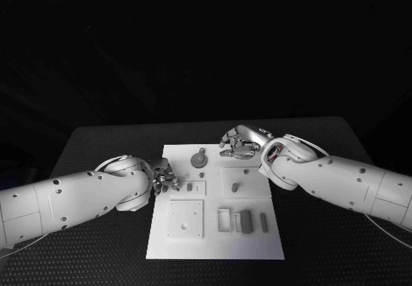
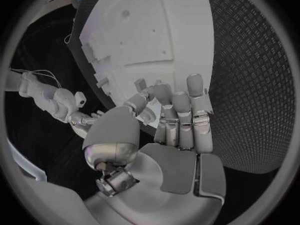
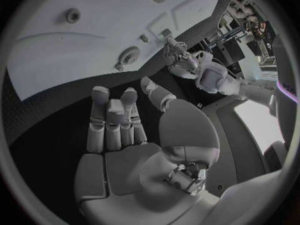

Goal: Assemble the parts on the task board

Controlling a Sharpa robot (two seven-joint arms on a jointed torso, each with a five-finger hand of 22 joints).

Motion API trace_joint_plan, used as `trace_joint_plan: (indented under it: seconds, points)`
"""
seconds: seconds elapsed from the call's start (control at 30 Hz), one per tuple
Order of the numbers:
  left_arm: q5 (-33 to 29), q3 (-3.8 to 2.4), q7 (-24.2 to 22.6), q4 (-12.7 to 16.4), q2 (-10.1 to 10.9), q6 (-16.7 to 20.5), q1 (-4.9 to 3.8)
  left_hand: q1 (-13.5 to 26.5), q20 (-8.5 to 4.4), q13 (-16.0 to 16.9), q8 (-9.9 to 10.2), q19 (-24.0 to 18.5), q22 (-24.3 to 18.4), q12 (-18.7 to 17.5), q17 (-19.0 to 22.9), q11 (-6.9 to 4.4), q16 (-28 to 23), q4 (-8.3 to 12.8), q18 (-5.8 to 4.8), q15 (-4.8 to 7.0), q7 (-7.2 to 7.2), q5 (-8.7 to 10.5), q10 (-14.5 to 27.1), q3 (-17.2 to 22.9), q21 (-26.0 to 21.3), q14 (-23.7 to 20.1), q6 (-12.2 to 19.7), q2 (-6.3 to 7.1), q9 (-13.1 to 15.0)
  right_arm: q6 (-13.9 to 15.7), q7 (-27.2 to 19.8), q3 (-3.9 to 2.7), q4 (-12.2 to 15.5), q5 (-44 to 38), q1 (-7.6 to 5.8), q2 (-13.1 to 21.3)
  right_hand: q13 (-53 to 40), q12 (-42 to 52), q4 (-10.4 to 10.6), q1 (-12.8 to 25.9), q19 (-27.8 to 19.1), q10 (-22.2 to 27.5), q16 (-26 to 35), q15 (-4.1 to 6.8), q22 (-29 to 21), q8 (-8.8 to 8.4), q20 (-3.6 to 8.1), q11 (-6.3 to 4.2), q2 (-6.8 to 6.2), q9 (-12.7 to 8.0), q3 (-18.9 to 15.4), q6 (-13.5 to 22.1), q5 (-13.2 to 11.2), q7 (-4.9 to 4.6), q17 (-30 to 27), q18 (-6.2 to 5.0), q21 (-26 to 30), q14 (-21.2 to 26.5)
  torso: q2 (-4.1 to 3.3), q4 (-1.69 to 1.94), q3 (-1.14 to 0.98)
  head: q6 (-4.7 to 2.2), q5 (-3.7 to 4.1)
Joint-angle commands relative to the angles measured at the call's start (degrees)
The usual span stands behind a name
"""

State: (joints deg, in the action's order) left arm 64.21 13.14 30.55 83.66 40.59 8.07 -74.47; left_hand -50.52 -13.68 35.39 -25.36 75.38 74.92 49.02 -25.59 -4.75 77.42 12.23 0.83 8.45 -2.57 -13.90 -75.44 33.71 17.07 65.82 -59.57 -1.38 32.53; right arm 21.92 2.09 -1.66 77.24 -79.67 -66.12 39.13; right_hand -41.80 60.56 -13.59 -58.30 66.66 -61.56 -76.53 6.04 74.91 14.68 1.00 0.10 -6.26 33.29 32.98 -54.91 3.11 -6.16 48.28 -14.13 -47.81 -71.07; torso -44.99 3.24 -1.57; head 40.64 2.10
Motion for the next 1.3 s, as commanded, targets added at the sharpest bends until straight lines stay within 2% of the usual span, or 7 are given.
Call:
trace_joint_plan:
  seconds: [0.03, 0.3, 0.8, 0.87, 1.1, 1.3]
  points:
    - [0.48, 0.45, 0.67, -0.26, -0.05, 0.48, 0.60, -0.86, -0.41, 0.09, 0.11, 0.19, 1.38, 0.28, -0.10, -0.13, 0.33, 0.19, -0.82, 0.43, 1.20, -0.27, 0.19, 0.13, 0.29, 0.17, -6.09, -1.46, -0.09, -0.49, -0.43, -0.02, 0.01, -0.01, 0.02, -0.06, -0.02, -0.08, 0.40, 0.54, -0.02, 0.45, 0.24, 0.10, 0.82, -0.40, 0.22, -0.02, -0.17, 0.07, 0.01, 0.07, 0.22, -0.40, 0.06, -0.86, 0.38, -0.20, 0.01, 0.00, -0.01, -0.02, 0.00]
    - [0.51, 0.45, 0.59, -0.17, -0.02, 0.57, 0.62, -0.92, -0.46, 0.11, 0.07, 0.25, 1.38, 0.29, -0.10, -0.18, 0.36, 0.28, -0.82, 0.48, 1.25, -0.26, 0.10, 0.18, 0.39, 0.27, -6.15, -1.49, -0.08, -0.53, -0.44, -0.02, 0.03, -0.01, 0.02, -0.06, -0.03, -0.08, 0.43, 0.57, -0.02, 0.45, 0.25, 0.10, 0.82, -0.41, 0.22, -0.02, -0.15, 0.09, 0.00, 0.06, 0.22, -0.40, 0.07, -0.86, 0.38, -0.20, 0.00, 0.01, -0.01, -0.03, 0.07]
    - [0.94, 0.45, 0.93, -0.31, -0.17, -1.45, 0.63, -0.89, -0.47, 0.10, 0.09, 0.23, 1.36, 0.24, -0.08, -0.18, 0.33, 0.33, -0.83, 0.50, 1.24, -0.23, 0.09, 0.19, 0.45, 0.28, -6.11, -1.46, -0.09, -0.49, -0.52, -0.02, 0.03, -0.01, 0.02, -0.04, -0.03, -0.07, 0.46, 0.61, -0.02, 0.45, 0.25, 0.10, 0.83, -0.43, 0.21, -0.02, -0.14, 0.12, -0.01, 0.06, 0.22, -0.40, 0.08, -0.86, 0.38, -0.20, -0.02, -0.01, -0.02, 0.11, 0.10]
    - [1.34, 0.45, 0.82, -0.28, -0.20, -1.49, 0.64, -0.86, -0.47, 0.10, 0.10, 0.20, 1.35, 0.22, -0.06, -0.17, 0.30, 0.36, -0.83, 0.51, 1.23, -0.19, 0.10, 0.17, 0.47, 0.27, -6.08, -1.30, -0.10, -0.46, -0.54, -0.02, 0.05, -0.01, 0.02, -0.02, -0.03, -0.07, 0.47, 0.61, -0.02, 0.45, 0.25, 0.10, 0.83, -0.43, 0.21, -0.02, -0.14, 0.12, -0.01, 0.06, 0.22, -0.40, 0.08, -0.87, 0.38, -0.20, -0.01, -0.01, 0.00, 0.30, 0.14]
    - [1.34, 0.45, 0.69, -0.40, -0.32, -1.09, 0.80, -0.61, -0.47, 0.13, 0.07, 0.18, 1.32, 0.19, -0.04, -0.16, 0.28, 0.11, -0.83, 0.55, 1.23, 0.02, 0.03, 0.07, 0.59, 0.31, -6.11, -0.60, -0.09, -0.44, -0.50, -0.02, 0.01, -0.01, 0.02, 0.02, -0.03, -0.07, 0.47, 0.64, -0.02, 0.46, 0.26, 0.10, 0.83, -0.46, 0.21, -0.01, -0.18, 0.12, -0.03, 0.09, 0.22, -0.40, 0.09, -0.87, 0.38, -0.19, -0.03, 0.01, 0.00, 0.32, 0.22]
    - [1.34, 0.45, 0.43, -0.52, -0.43, -0.55, 1.03, -0.36, -0.53, 0.20, -0.04, 0.20, 1.29, 0.18, -0.05, -0.21, 0.31, -0.32, -0.83, 0.58, 1.29, 0.07, -0.10, -0.06, 0.74, 0.40, -6.27, 0.58, -0.07, -0.43, -0.50, -0.02, 0.00, -0.01, 0.02, 0.02, -0.03, -0.07, 0.48, 0.64, -0.03, 0.46, 0.26, 0.09, 0.83, -0.47, 0.21, -0.01, -0.18, 0.13, -0.03, 0.11, 0.22, -0.41, 0.09, -0.86, 0.39, -0.19, -0.02, -0.02, 0.02, 0.44, 0.23]
